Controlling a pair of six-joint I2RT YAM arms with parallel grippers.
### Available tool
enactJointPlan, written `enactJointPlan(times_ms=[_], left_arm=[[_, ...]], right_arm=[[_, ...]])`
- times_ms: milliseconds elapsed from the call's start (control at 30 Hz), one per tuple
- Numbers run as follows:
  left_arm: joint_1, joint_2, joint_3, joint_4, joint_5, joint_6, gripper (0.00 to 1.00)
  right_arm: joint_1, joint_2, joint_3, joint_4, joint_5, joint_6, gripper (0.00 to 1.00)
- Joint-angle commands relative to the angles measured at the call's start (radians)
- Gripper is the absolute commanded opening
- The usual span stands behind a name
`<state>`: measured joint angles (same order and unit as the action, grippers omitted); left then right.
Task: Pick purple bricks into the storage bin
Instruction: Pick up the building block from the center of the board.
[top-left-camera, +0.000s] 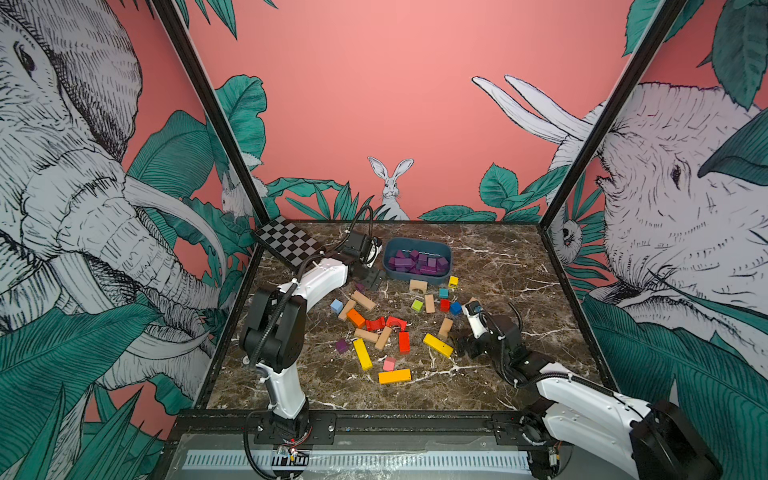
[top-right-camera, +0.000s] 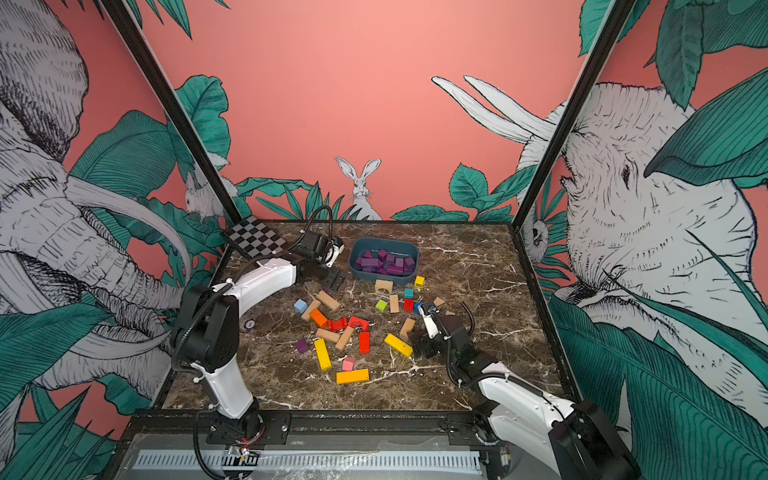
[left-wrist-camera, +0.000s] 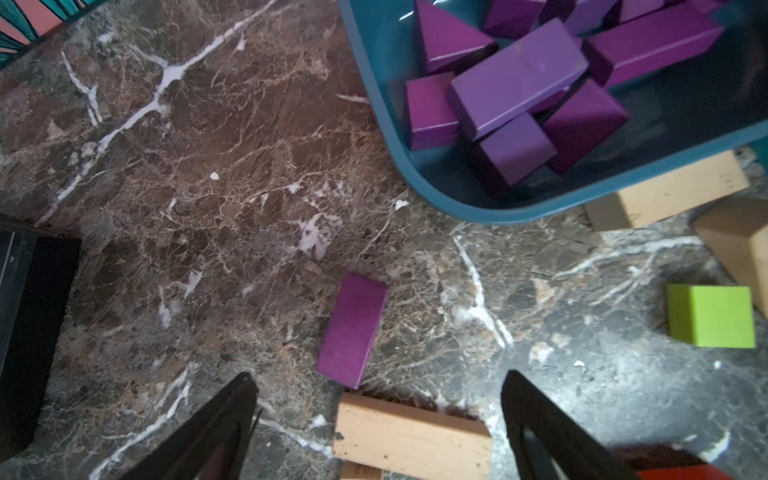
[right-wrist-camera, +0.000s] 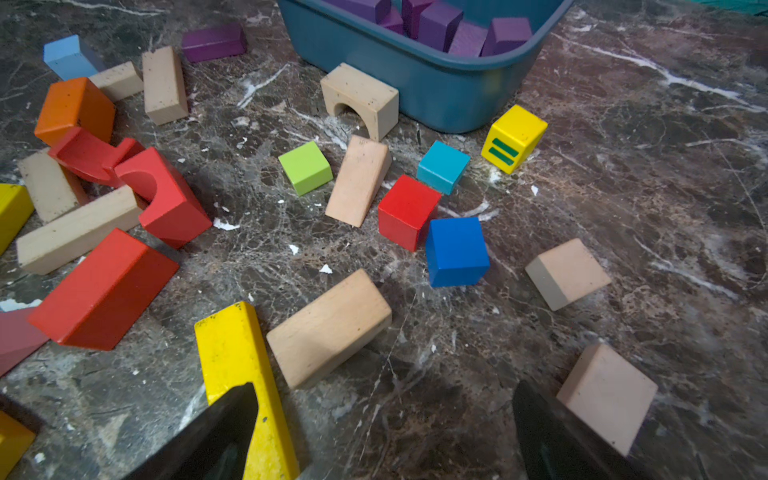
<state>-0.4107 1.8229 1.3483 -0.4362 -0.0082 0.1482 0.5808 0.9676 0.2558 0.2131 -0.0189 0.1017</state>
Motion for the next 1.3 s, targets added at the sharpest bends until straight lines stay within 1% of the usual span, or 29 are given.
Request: enactJointPlan(times_ms=[0, 100, 167, 300, 467, 600, 933, 1100, 1167, 1267], left_arm=[[0.046, 0.033, 0.085, -0.123, 0.053, 0.057, 0.90], [0.074, 0.066, 0.105, -0.142, 0.087, 0.060, 0.87], [0.079, 0.081, 0.105, -0.140, 0.107, 0.071, 0.86], [0.079, 0.127, 0.127, -0.167, 0.117, 0.091, 0.80], [0.079, 0.145, 0.106, -0.129, 0.153, 0.097, 0.79], [0.082, 0.170, 0.117, -0.130, 0.150, 0.097, 0.78], [0.084, 0.227, 0.144, -0.137, 0.134, 0.068, 0.69], [0.084, 0.244, 0.154, -0.138, 0.123, 0.064, 0.67], [0.084, 0.252, 0.162, -0.145, 0.125, 0.066, 0.64], [0.084, 0.257, 0.167, -0.152, 0.125, 0.064, 0.53]], right_arm=[[0.002, -0.019, -0.021, 0.037, -0.007, 0.006, 0.98], [-0.001, -0.026, -0.024, 0.036, -0.008, 0.006, 0.98], [-0.002, -0.027, -0.024, 0.037, -0.008, 0.006, 0.98], [-0.004, -0.025, -0.024, 0.038, -0.006, 0.007, 0.98], [-0.004, -0.018, -0.022, 0.042, -0.009, 0.009, 0.98], [-0.004, -0.010, -0.019, 0.042, -0.009, 0.009, 0.97], [-0.006, -0.015, -0.022, 0.043, -0.010, 0.009, 0.97], [-0.006, -0.021, -0.024, 0.043, -0.010, 0.010, 0.97], [-0.006, -0.023, -0.024, 0.043, -0.010, 0.010, 0.97], [-0.005, -0.023, -0.024, 0.043, -0.009, 0.009, 0.97]])
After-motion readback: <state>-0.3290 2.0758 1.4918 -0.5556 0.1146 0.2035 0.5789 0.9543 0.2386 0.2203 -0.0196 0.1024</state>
